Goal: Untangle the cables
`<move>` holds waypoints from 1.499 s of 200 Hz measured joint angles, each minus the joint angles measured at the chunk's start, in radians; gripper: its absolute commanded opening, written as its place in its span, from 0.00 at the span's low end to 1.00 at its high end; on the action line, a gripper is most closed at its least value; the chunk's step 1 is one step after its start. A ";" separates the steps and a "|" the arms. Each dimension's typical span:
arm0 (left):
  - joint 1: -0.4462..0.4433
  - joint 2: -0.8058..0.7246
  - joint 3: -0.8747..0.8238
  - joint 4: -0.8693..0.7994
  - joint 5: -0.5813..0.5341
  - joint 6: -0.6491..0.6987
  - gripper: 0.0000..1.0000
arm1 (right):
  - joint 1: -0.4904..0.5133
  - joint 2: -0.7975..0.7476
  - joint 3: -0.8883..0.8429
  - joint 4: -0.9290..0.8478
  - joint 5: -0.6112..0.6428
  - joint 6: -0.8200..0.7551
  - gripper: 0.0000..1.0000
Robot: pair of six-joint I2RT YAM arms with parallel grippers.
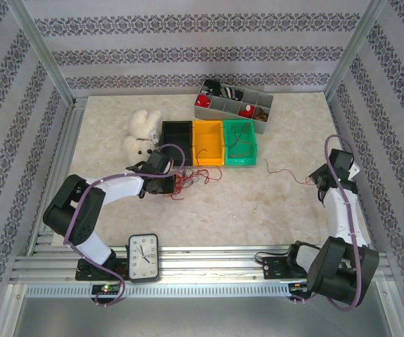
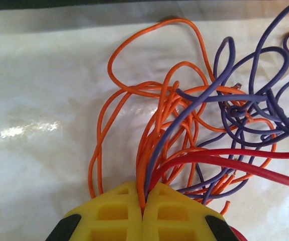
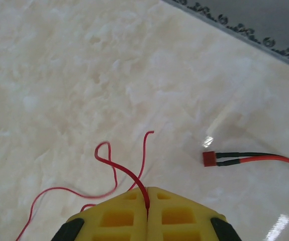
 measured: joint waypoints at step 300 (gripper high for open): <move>-0.112 0.043 0.023 0.023 0.096 0.058 0.00 | 0.553 0.393 0.592 0.262 -0.230 -0.200 0.00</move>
